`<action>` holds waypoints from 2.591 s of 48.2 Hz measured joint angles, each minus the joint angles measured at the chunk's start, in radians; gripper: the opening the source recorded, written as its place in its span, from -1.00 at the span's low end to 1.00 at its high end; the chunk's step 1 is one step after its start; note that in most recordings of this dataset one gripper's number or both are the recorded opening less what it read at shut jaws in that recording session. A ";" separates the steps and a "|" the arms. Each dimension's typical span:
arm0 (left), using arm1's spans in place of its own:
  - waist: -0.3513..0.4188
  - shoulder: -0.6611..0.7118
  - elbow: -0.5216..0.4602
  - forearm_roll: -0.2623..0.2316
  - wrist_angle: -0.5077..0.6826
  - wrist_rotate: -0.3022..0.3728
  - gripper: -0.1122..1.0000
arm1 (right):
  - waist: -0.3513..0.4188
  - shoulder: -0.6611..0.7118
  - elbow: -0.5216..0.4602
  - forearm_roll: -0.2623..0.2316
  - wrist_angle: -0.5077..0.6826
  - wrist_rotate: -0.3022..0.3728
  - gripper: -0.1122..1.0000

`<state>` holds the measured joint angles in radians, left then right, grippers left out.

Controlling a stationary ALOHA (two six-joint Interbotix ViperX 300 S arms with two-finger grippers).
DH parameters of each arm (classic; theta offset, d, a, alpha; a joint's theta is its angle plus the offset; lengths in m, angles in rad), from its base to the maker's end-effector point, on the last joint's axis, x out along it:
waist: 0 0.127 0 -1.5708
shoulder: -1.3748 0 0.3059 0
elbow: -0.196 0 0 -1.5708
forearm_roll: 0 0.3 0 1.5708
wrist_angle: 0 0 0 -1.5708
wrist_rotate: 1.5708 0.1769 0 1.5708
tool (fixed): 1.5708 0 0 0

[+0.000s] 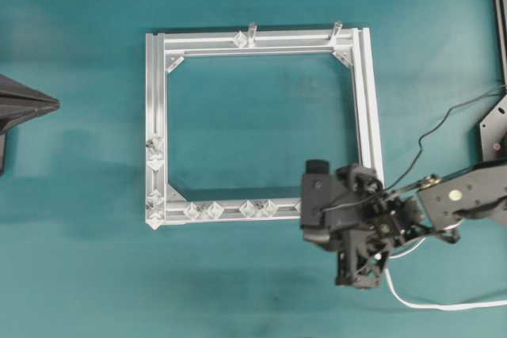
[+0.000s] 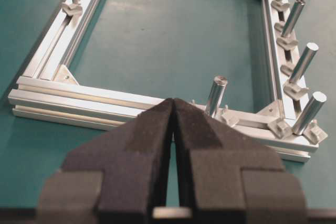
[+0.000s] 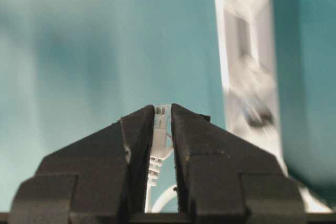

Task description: Move the cable alternately left and right between 8 closely spaced pins so it hooks onto each one.

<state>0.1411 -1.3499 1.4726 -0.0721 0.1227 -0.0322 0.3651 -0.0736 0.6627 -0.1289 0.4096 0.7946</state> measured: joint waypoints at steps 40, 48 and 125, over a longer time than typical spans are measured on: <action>0.011 -0.002 0.000 0.002 0.000 -0.002 -0.80 | 0.006 -0.114 0.080 -0.364 0.175 0.558 -0.55; 0.012 -0.002 0.000 0.002 0.000 -0.002 -0.80 | 0.012 -0.114 0.080 -0.377 0.193 0.578 -0.54; 0.012 -0.002 0.000 0.000 0.000 -0.002 -0.80 | -0.242 -0.041 0.035 -0.397 0.173 0.580 -0.55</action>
<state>0.1534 -1.3514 1.4726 -0.0721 0.1227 -0.0337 0.1227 -0.1150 0.6980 -0.5262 0.5829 1.3744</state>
